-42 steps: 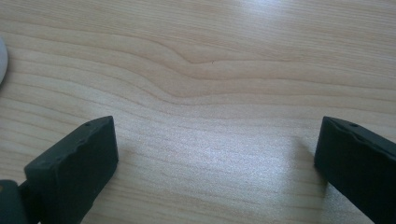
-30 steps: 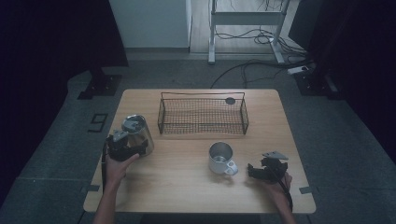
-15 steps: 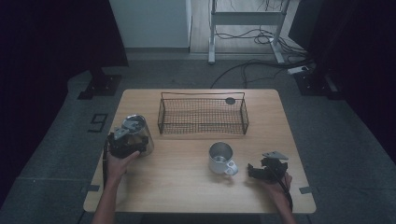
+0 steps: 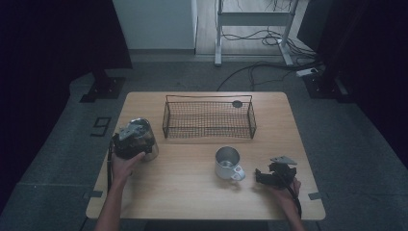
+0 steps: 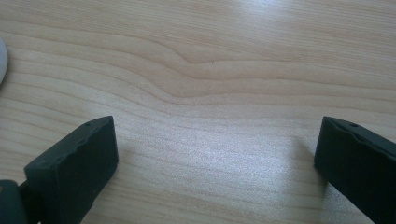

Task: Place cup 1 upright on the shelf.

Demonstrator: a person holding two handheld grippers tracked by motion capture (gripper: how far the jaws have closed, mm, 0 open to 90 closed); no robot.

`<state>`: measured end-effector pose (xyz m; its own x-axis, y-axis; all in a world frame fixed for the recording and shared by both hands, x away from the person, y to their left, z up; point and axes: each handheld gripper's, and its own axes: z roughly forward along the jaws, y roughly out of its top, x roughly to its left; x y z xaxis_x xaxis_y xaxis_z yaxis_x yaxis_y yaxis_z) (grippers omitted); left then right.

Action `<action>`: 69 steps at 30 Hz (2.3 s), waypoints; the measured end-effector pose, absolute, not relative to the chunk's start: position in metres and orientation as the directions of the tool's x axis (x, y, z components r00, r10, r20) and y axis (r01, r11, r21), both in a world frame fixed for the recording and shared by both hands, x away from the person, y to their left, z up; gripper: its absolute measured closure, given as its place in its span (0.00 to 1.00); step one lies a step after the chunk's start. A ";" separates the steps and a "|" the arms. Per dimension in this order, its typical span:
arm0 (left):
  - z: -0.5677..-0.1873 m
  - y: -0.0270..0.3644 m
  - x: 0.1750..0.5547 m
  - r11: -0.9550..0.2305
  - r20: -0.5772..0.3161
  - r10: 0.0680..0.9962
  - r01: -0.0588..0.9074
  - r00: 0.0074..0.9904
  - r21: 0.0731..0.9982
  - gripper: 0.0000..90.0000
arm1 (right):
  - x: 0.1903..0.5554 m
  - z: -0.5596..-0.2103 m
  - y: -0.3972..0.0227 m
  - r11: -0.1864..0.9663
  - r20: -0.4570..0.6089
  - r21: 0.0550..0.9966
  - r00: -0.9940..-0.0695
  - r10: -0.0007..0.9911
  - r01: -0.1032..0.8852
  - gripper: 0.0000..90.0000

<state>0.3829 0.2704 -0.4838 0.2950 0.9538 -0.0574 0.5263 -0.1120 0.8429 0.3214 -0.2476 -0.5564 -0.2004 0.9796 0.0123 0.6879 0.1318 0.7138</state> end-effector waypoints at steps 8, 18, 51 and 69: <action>-0.484 0.271 0.383 -0.126 -0.045 0.952 0.521 0.304 0.844 0.04 | 0.321 -0.556 -0.248 0.132 0.012 0.714 -0.201 0.980 0.688 0.00; -0.482 0.272 0.380 -0.130 -0.041 0.952 0.521 0.304 0.843 0.04 | 0.321 -0.556 -0.248 0.132 0.012 0.714 -0.201 0.980 0.688 0.00; -0.441 0.261 0.368 -0.131 -0.036 0.942 0.466 0.333 0.875 0.05 | 0.321 -0.556 -0.248 0.131 0.013 0.714 -0.200 0.980 0.688 0.00; -0.435 0.254 0.371 -0.127 -0.046 0.939 0.469 0.341 0.874 0.05 | 0.321 -0.556 -0.248 0.132 0.012 0.714 -0.201 0.980 0.688 0.00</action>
